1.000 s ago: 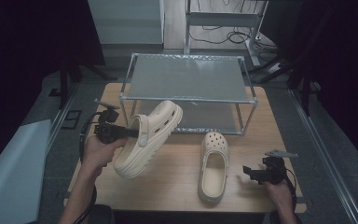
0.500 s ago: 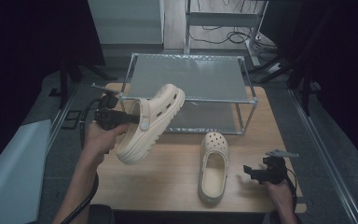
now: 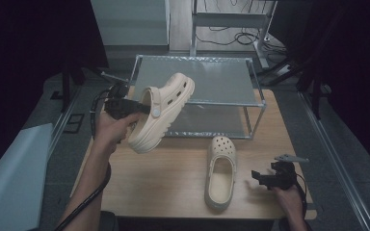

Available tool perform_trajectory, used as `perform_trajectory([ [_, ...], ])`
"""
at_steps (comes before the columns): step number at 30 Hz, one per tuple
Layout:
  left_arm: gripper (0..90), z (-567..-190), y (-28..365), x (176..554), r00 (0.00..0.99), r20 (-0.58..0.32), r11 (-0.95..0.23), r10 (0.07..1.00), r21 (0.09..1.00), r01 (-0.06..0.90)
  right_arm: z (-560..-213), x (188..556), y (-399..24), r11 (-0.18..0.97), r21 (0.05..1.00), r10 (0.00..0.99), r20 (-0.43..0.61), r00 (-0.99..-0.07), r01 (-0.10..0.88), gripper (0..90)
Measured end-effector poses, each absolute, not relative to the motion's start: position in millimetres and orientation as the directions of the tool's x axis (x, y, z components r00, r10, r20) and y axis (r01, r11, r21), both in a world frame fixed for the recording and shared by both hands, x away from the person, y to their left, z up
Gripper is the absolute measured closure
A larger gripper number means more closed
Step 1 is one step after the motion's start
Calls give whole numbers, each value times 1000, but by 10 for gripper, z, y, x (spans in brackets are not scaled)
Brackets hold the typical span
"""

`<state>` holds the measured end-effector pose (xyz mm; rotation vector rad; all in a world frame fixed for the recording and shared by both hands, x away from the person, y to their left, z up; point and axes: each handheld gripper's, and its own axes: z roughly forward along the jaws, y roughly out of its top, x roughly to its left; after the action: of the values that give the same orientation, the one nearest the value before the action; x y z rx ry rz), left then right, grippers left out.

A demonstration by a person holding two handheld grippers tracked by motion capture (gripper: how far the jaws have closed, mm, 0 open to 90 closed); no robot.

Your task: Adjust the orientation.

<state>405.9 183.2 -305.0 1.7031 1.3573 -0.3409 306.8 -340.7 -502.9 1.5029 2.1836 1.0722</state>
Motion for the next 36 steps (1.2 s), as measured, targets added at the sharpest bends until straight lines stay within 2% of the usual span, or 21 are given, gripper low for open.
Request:
perform_trajectory([
  [36, 773, -3017, 1673, 4893, 191, -714, 255, 674, 468, 846, -5022, 3085, -3456, 166, 711, 901, 172, -398, 683, 20],
])
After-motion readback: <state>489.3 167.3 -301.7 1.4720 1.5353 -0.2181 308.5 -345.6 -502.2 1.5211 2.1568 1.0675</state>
